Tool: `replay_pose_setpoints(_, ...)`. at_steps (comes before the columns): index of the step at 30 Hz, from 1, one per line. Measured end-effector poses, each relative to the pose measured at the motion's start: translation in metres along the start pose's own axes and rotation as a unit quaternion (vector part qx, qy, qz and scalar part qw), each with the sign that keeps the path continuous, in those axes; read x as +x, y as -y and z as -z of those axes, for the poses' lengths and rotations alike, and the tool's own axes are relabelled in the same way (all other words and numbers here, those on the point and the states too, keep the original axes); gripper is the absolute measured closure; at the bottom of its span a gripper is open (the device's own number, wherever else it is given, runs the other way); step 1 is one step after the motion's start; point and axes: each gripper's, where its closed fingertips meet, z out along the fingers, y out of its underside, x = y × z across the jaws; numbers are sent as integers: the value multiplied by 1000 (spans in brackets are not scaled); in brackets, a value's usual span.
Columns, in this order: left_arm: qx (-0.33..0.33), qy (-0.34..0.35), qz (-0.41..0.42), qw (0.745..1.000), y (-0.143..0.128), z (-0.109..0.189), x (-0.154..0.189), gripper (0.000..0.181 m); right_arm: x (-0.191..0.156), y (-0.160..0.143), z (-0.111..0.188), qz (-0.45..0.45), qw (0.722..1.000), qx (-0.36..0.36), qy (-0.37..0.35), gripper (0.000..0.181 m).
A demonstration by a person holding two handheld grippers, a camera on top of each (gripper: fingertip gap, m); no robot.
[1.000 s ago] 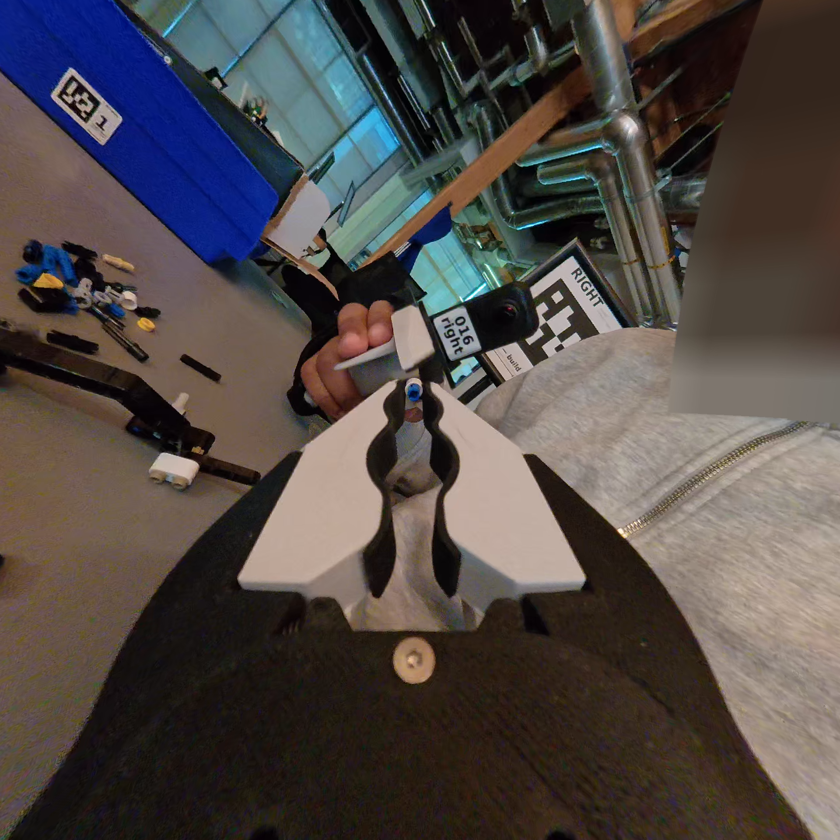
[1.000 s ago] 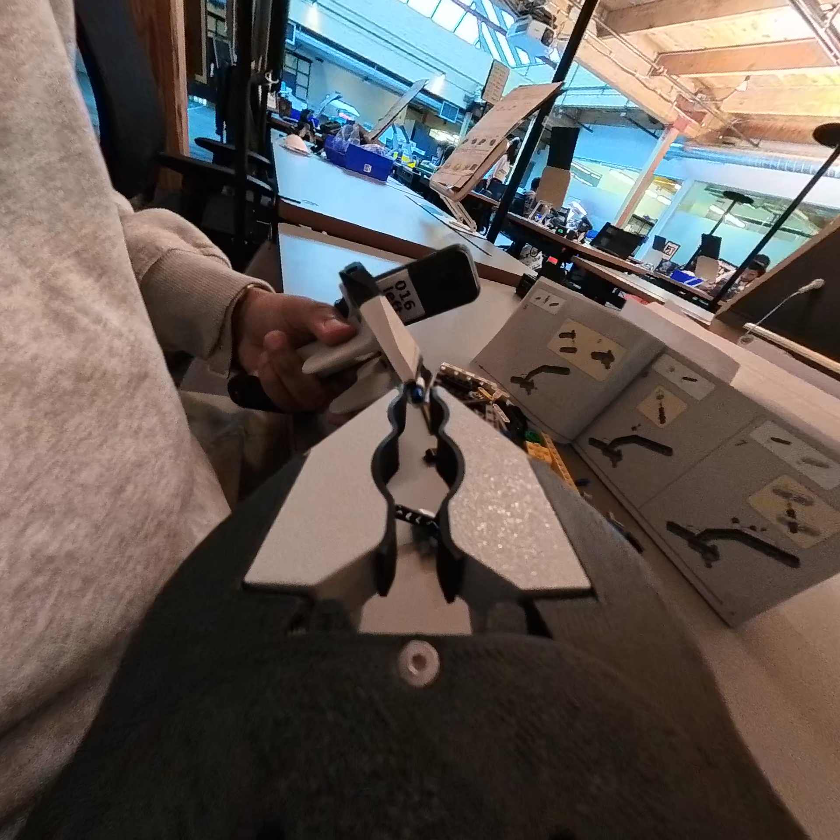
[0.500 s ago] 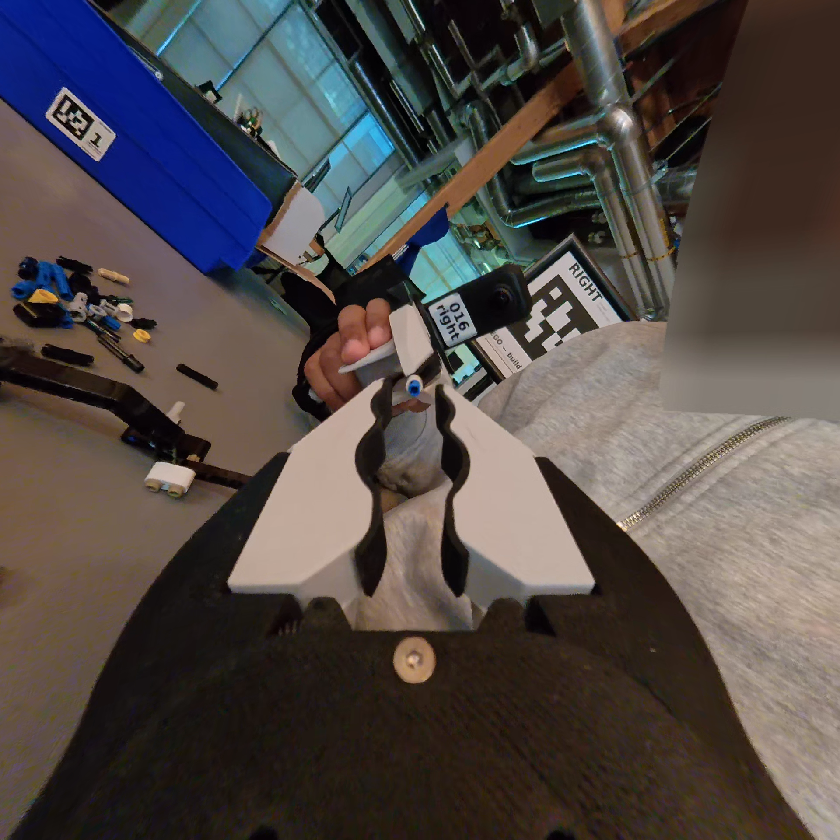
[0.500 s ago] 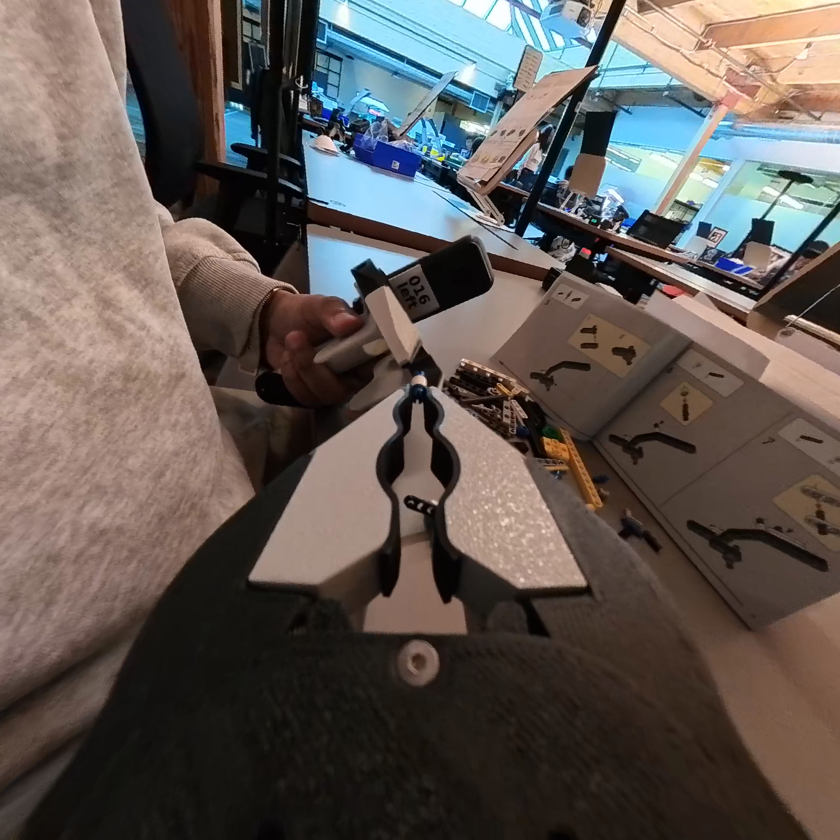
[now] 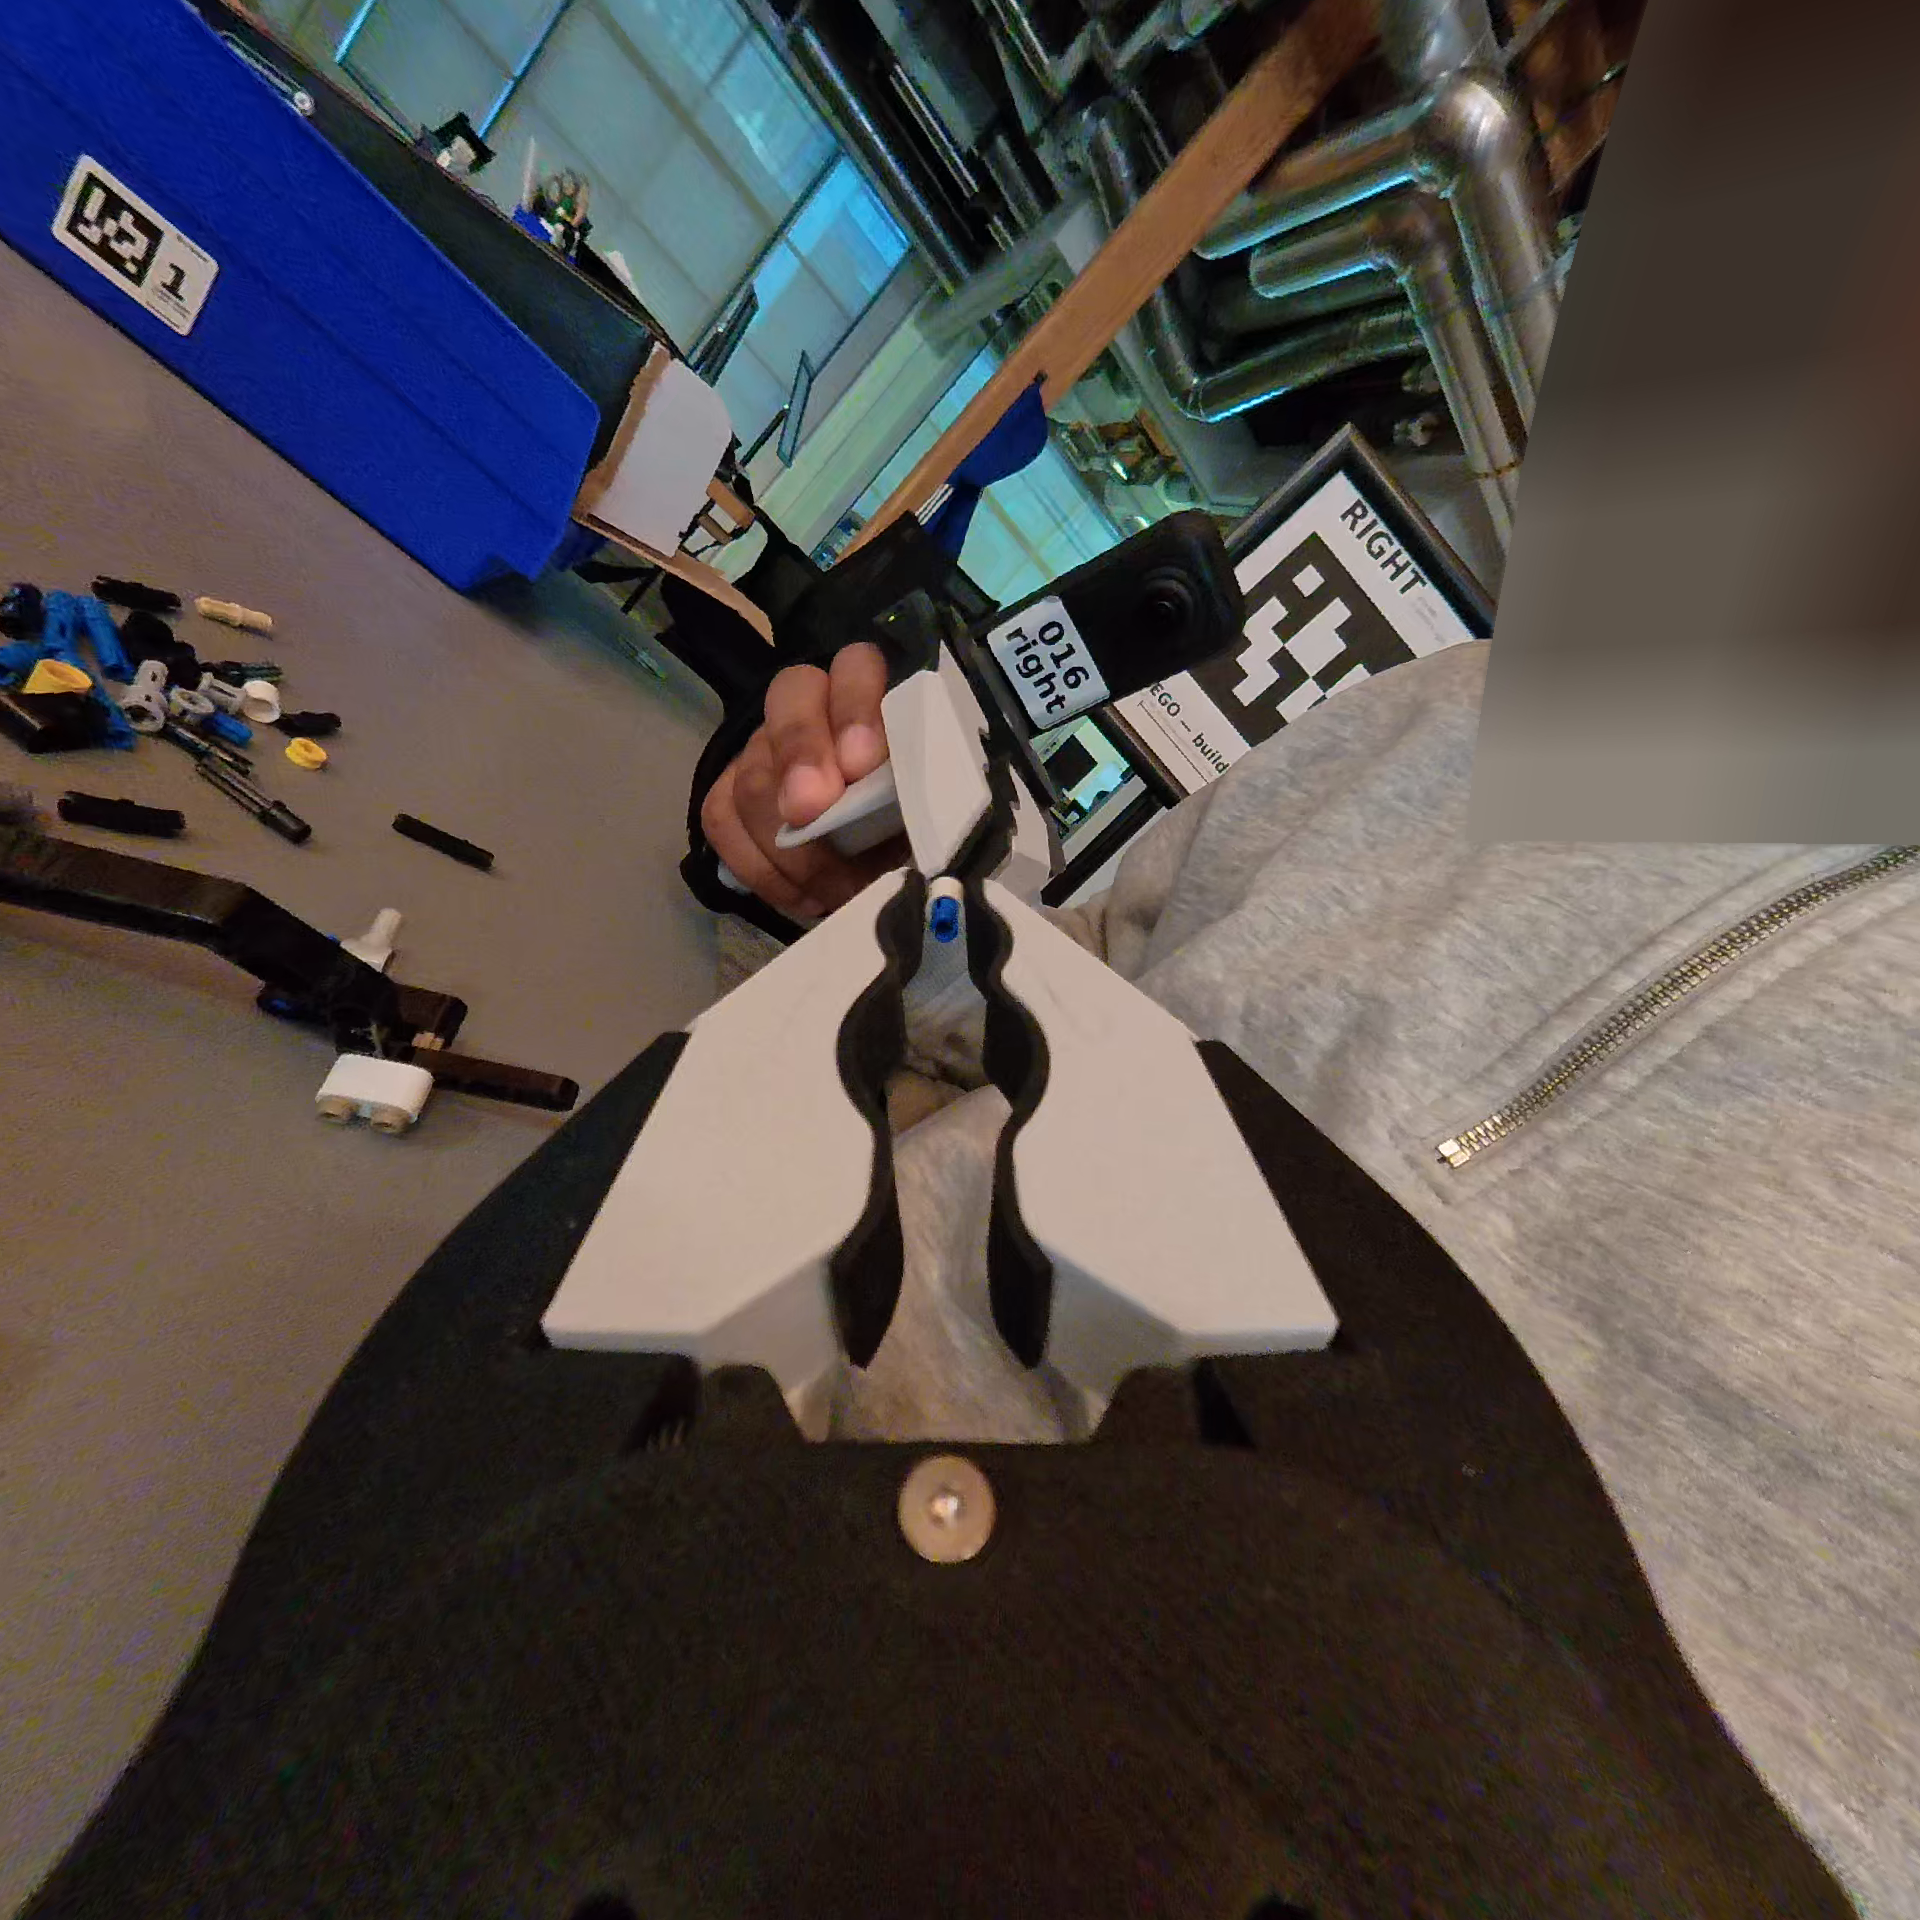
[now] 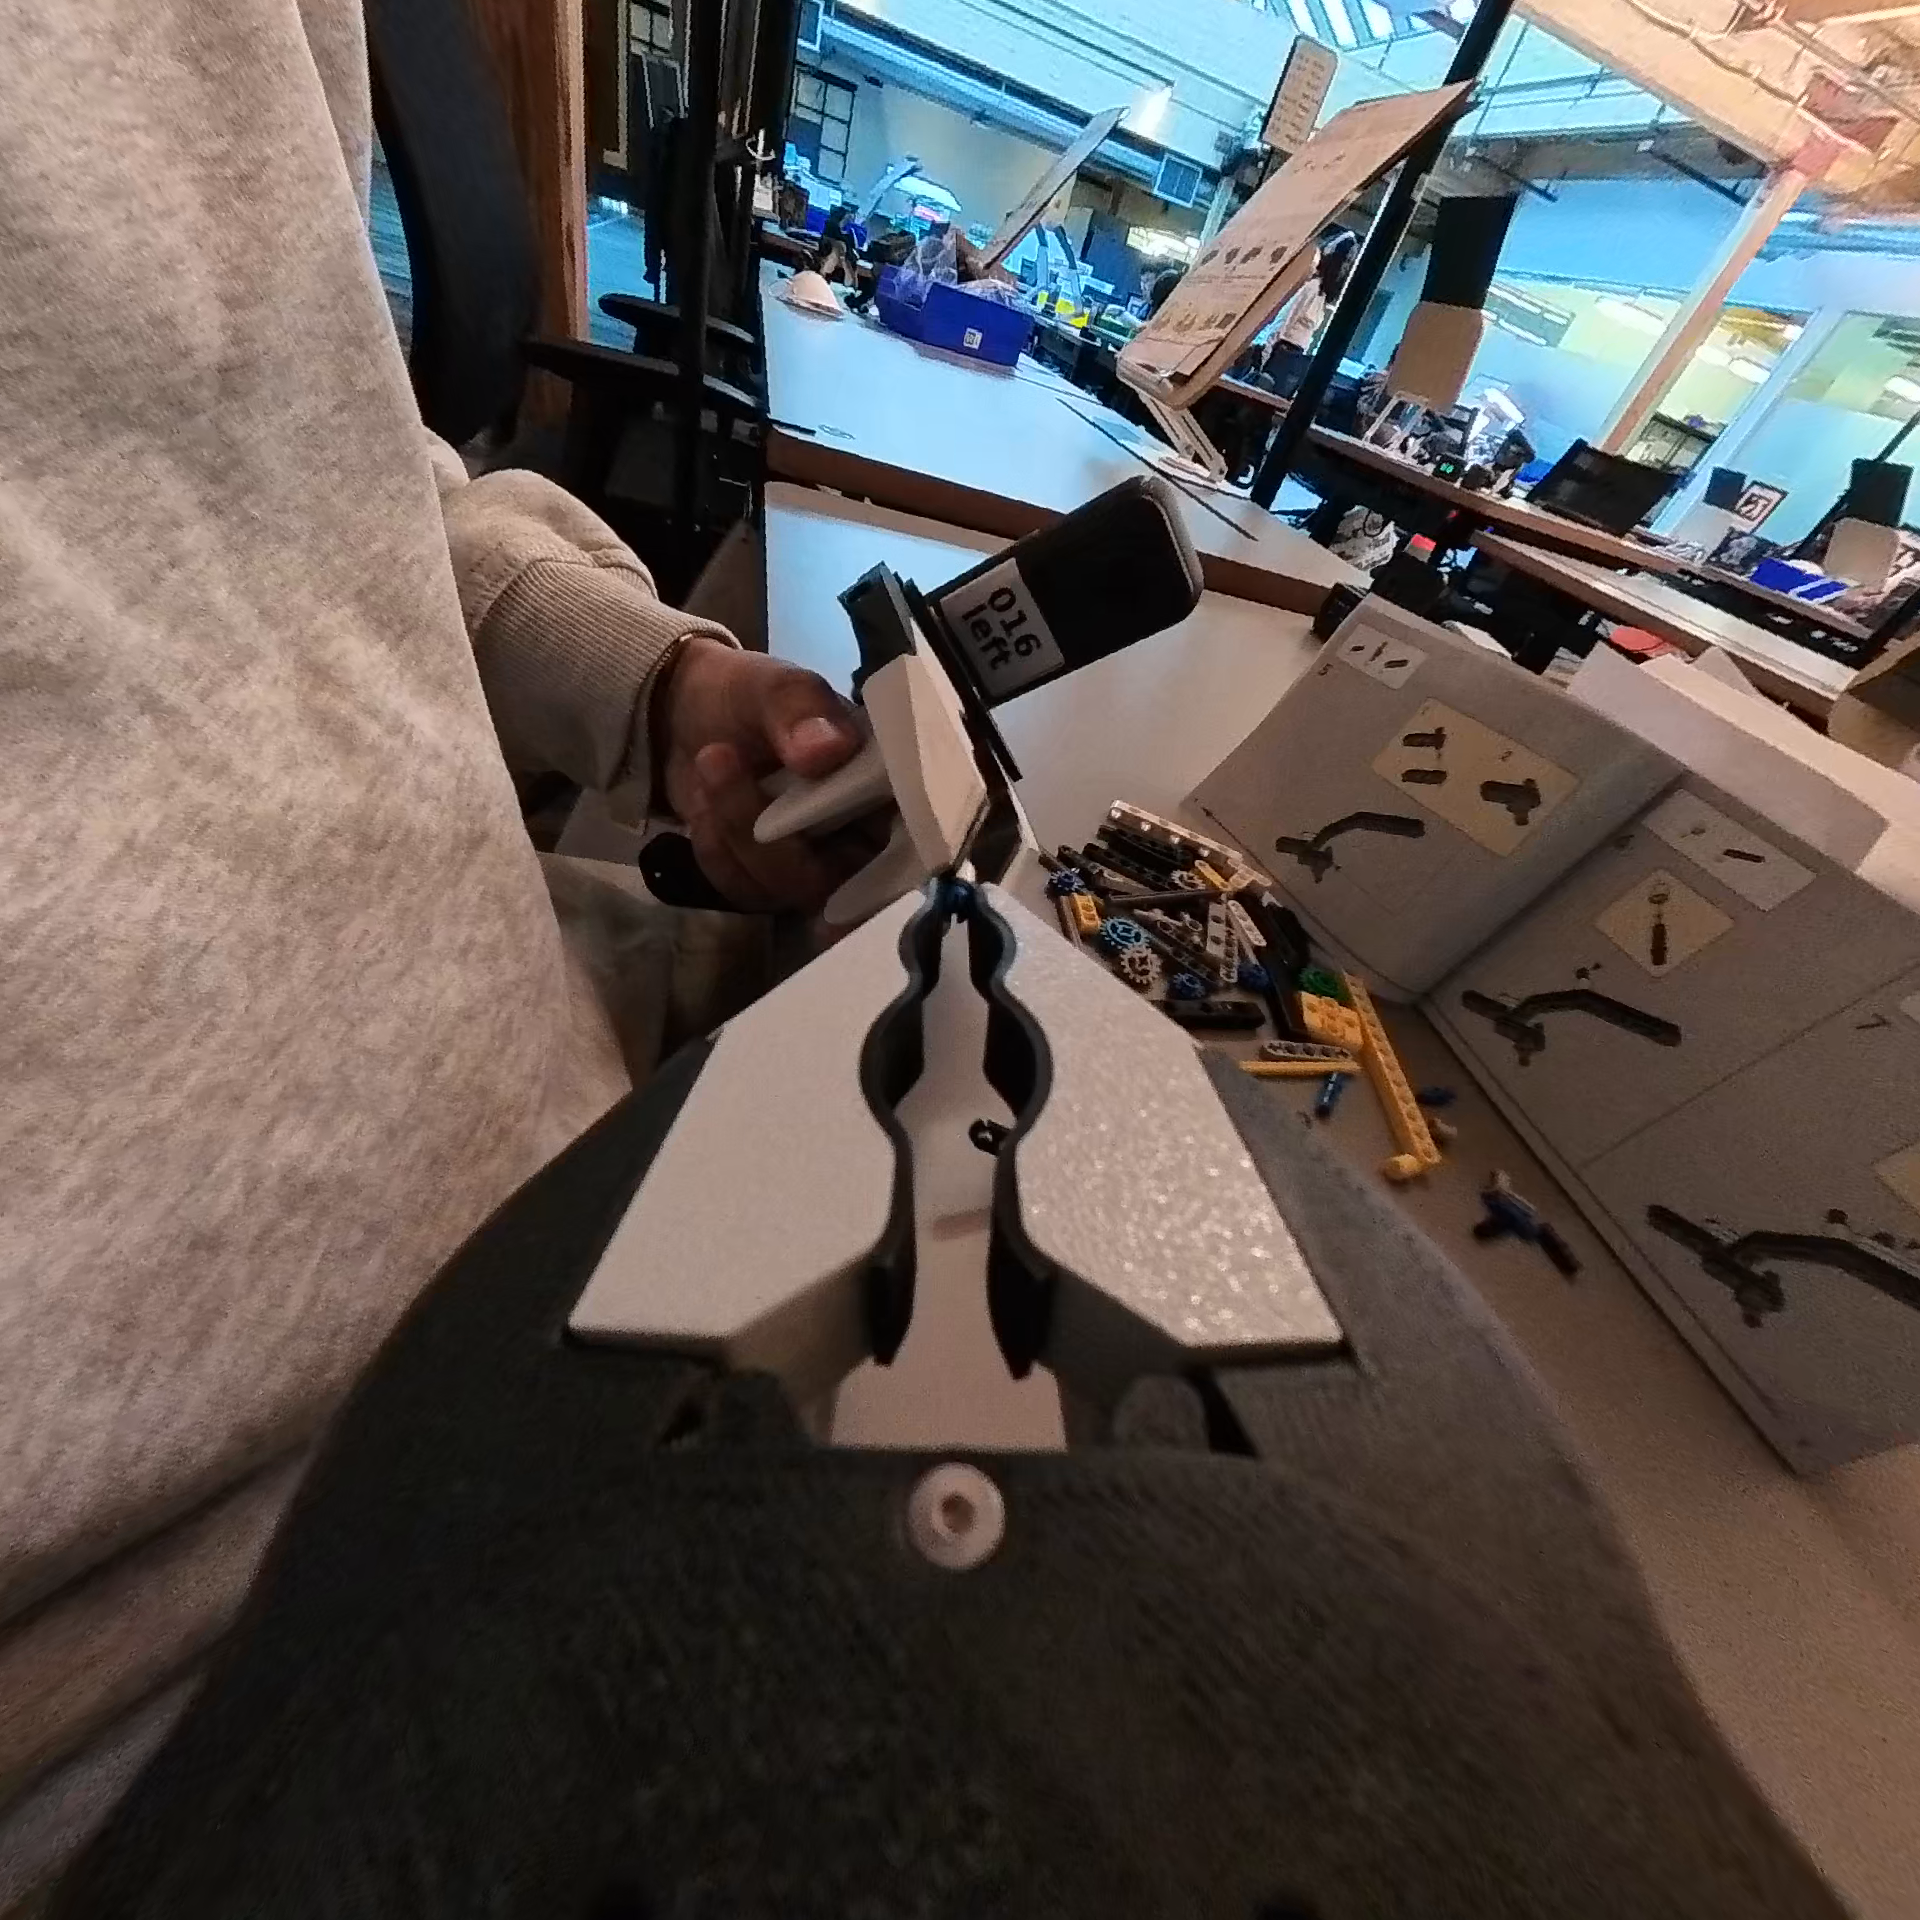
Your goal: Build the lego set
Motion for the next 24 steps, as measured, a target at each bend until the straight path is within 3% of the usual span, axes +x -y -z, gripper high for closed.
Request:
replay_pose_setpoints(17,-12,-3,-9,1000,-4,-2,2,175,-2,3,2,-23,999,14,22,179)
replay_pose_setpoints(22,5,10,-4,1000,2,0,-1,175,6,3,0,-32,999,20,-6,178)
replay_pose_setpoints(24,34,16,0,999,12,4,-3,175,14,2,-1,-46,998,24,-31,165)
